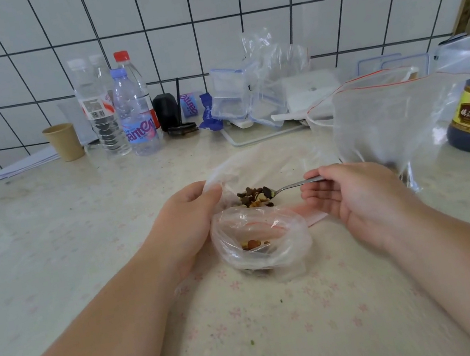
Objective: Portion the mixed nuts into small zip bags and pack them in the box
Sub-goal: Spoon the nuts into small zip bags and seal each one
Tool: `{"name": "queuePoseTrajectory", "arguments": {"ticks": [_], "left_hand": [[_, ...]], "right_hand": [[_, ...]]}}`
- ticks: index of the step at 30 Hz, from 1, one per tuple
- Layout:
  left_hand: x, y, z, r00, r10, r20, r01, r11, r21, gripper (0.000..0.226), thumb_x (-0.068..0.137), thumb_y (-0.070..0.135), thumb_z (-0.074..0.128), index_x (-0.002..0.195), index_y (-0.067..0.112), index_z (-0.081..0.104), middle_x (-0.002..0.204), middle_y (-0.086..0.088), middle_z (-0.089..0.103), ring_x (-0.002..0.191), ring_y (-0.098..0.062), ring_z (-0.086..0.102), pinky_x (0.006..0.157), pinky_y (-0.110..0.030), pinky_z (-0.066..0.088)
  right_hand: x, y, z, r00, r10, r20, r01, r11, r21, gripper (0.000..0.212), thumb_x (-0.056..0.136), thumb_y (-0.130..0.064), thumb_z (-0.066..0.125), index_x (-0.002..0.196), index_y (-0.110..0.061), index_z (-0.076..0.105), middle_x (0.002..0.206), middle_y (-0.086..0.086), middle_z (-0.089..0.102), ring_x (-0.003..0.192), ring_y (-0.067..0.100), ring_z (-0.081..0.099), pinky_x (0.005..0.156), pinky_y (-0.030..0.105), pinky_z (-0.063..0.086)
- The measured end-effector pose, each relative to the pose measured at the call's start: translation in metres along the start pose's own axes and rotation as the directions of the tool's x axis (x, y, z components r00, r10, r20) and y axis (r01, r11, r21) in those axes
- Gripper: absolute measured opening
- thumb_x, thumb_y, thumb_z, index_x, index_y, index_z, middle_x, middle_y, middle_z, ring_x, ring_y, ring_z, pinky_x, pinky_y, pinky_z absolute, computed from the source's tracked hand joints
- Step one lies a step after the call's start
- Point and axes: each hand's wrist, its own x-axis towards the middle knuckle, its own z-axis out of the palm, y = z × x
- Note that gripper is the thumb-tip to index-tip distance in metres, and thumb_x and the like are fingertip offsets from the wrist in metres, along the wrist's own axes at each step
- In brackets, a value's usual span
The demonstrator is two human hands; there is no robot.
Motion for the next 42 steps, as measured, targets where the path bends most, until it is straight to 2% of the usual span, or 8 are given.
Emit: {"name": "queuePoseTrajectory", "arguments": {"ticks": [11,15,19,23,27,31,36,42], "left_hand": [[-0.005,0.006,-0.004,0.996,-0.080,0.024,0.081,0.995,-0.050,0.048,0.078,0.044,0.075,0.095,-0.001,0.075,0.101,-0.027,0.076,0.097,-0.050,0.073,0.099,-0.061,0.056],[-0.003,0.003,-0.007,0.995,-0.078,0.058,0.079,0.997,-0.020,0.034,0.079,0.031,0.079,0.090,-0.001,0.076,0.089,-0.026,0.074,0.079,-0.035,0.069,0.086,-0.053,0.059],[-0.005,0.003,-0.006,0.996,-0.070,0.049,0.070,0.998,-0.002,0.049,0.074,0.035,0.076,0.102,-0.005,0.071,0.106,-0.035,0.068,0.079,-0.029,0.065,0.090,-0.057,0.057],[-0.003,0.001,-0.005,0.999,-0.016,0.043,0.015,1.000,0.017,0.050,0.065,0.047,0.074,0.094,0.007,0.076,0.093,-0.028,0.071,0.077,-0.024,0.060,0.077,-0.043,0.050],[0.000,-0.003,-0.005,0.998,0.038,0.043,-0.039,0.999,0.007,0.020,0.089,0.043,0.067,0.095,0.030,0.081,0.092,-0.005,0.080,0.078,-0.023,0.069,0.081,-0.044,0.059],[0.001,-0.004,-0.003,0.998,0.059,-0.013,-0.059,0.998,0.019,0.020,0.099,0.049,0.058,0.097,0.046,0.078,0.098,-0.005,0.080,0.084,-0.020,0.073,0.090,-0.047,0.062],[0.001,-0.004,-0.003,0.997,0.074,0.017,-0.074,0.997,0.009,0.020,0.101,0.045,0.057,0.102,0.049,0.077,0.099,0.006,0.081,0.095,-0.019,0.078,0.097,-0.050,0.059],[0.003,-0.006,-0.003,0.994,0.099,0.044,-0.097,0.995,-0.033,0.020,0.095,0.046,0.059,0.103,0.047,0.077,0.102,0.005,0.082,0.096,-0.020,0.078,0.097,-0.053,0.058]], "right_hand": [[-0.010,-0.024,-0.015,0.992,0.022,0.121,-0.033,0.996,0.086,0.031,0.098,-0.015,0.048,0.080,0.000,0.068,0.057,0.009,0.064,0.044,0.013,0.059,0.040,0.020,0.047],[-0.016,-0.028,-0.016,0.973,0.042,0.227,-0.035,0.999,-0.035,0.036,0.099,-0.021,0.049,0.075,-0.004,0.071,0.057,0.009,0.061,0.044,0.015,0.054,0.039,0.022,0.045],[-0.022,-0.026,-0.015,0.921,-0.069,0.384,0.137,0.979,-0.152,0.031,0.091,-0.026,0.057,0.071,-0.007,0.073,0.062,0.013,0.062,0.049,0.020,0.054,0.044,0.024,0.046],[-0.026,-0.025,-0.017,0.831,-0.192,0.522,0.352,0.908,-0.226,0.025,0.083,-0.029,0.059,0.080,-0.010,0.075,0.069,0.012,0.064,0.056,0.019,0.056,0.052,0.023,0.046],[-0.020,-0.027,-0.020,0.890,-0.336,0.310,0.389,0.912,-0.129,0.025,0.094,-0.023,0.059,0.078,-0.011,0.075,0.066,0.010,0.064,0.055,0.018,0.055,0.053,0.023,0.047],[-0.012,-0.017,-0.017,0.905,-0.423,0.042,0.400,0.814,-0.422,0.024,0.097,-0.018,0.055,0.080,-0.015,0.073,0.063,0.000,0.070,0.053,0.010,0.062,0.051,0.022,0.052],[-0.007,-0.003,-0.008,0.923,-0.376,0.077,0.358,0.772,-0.525,0.022,0.096,-0.017,0.054,0.084,-0.025,0.071,0.067,-0.004,0.072,0.061,0.013,0.068,0.066,0.029,0.058],[-0.004,0.000,-0.008,0.961,-0.274,0.036,0.264,0.874,-0.409,0.024,0.095,-0.010,0.051,0.086,-0.014,0.073,0.066,0.002,0.073,0.058,0.012,0.068,0.054,0.020,0.053]]}}
